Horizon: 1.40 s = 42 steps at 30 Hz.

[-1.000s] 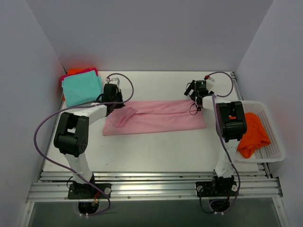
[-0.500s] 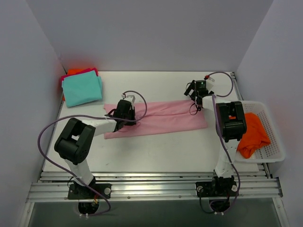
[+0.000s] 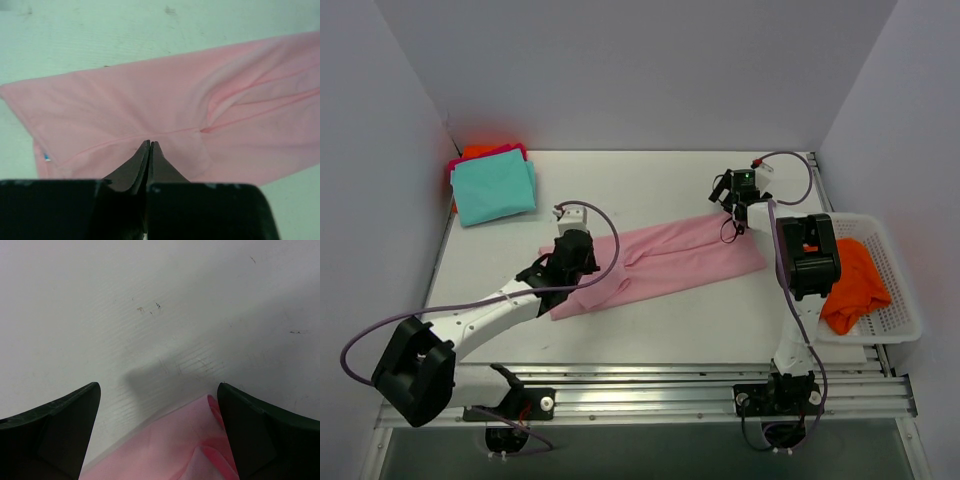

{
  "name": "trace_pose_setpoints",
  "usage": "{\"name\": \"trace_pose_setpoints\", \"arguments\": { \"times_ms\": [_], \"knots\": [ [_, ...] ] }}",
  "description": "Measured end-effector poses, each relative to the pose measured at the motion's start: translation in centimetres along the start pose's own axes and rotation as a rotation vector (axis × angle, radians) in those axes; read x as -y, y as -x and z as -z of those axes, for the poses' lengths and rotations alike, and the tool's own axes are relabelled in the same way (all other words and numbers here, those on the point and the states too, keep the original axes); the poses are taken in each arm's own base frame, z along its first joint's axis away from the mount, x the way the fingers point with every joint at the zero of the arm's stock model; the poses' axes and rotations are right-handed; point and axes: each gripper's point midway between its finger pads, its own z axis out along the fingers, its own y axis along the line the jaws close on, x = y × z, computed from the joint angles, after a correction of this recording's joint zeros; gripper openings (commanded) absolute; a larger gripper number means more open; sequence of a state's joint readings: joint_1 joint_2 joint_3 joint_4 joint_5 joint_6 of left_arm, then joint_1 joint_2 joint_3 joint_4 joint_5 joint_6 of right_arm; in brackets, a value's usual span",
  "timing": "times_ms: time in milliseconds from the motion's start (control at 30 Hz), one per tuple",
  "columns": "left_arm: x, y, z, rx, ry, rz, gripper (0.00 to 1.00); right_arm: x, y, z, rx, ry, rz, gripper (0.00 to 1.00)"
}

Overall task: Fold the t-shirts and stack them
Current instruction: Fold the other side of the tshirt into a rectangle, then rotate the tshirt 90 degrees

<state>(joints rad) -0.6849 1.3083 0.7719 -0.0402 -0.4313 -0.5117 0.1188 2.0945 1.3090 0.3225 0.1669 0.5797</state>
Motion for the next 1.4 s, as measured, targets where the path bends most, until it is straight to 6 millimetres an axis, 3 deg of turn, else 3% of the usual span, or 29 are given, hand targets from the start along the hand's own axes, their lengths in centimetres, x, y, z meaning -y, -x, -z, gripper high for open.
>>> {"name": "trace_pose_setpoints", "arguments": {
  "times_ms": [133, 367, 500, 667, 867, 967, 1100, 1167, 1267, 1400],
  "knots": [
    [-3.3, 0.0, -0.8, 0.012, 0.128, 0.055, 0.02, 0.0, 0.0, 0.0, 0.001, 0.000, 0.000, 1.00],
    [-6.9, -5.9, -3.1, -0.152, 0.299, 0.031, 0.02, 0.0, 0.0, 0.0, 0.001, 0.000, 0.000, 1.00],
    [-8.5, -7.9, -4.8, -0.231, 0.357, 0.034, 0.02, -0.1, 0.0, 0.0, -0.002, 0.005, 0.000, 1.00],
    [-8.7, -6.0, -8.1, -0.223, 0.361, 0.091, 0.02, -0.1, -0.2, 0.4, -0.010, 0.017, -0.001, 1.00],
    [-8.4, -1.4, -15.4, -0.185, 0.313, 0.182, 0.02, 0.2, -0.4, 1.9, -0.023, 0.020, -0.002, 1.00],
    [-8.0, 1.4, -20.1, -0.183, 0.283, 0.205, 0.02, -0.1, 0.3, 2.4, -0.010, 0.030, -0.006, 1.00],
    [-5.7, 6.4, -28.2, -0.151, 0.175, 0.221, 0.02, -0.3, 0.5, 2.6, -0.006, 0.036, -0.007, 1.00],
    [-4.7, 7.6, -31.3, -0.151, 0.116, 0.230, 0.02, -0.2, 0.3, 2.8, -0.011, 0.036, -0.006, 1.00],
    [-2.6, 10.1, -34.2, -0.122, -0.011, 0.255, 0.02, -0.2, -0.1, 3.1, -0.018, 0.034, -0.004, 1.00],
    [-1.2, 9.2, -35.5, -0.147, -0.147, 0.330, 0.03, -0.4, -0.4, 3.9, -0.025, 0.036, -0.004, 1.00]
  ]
}}
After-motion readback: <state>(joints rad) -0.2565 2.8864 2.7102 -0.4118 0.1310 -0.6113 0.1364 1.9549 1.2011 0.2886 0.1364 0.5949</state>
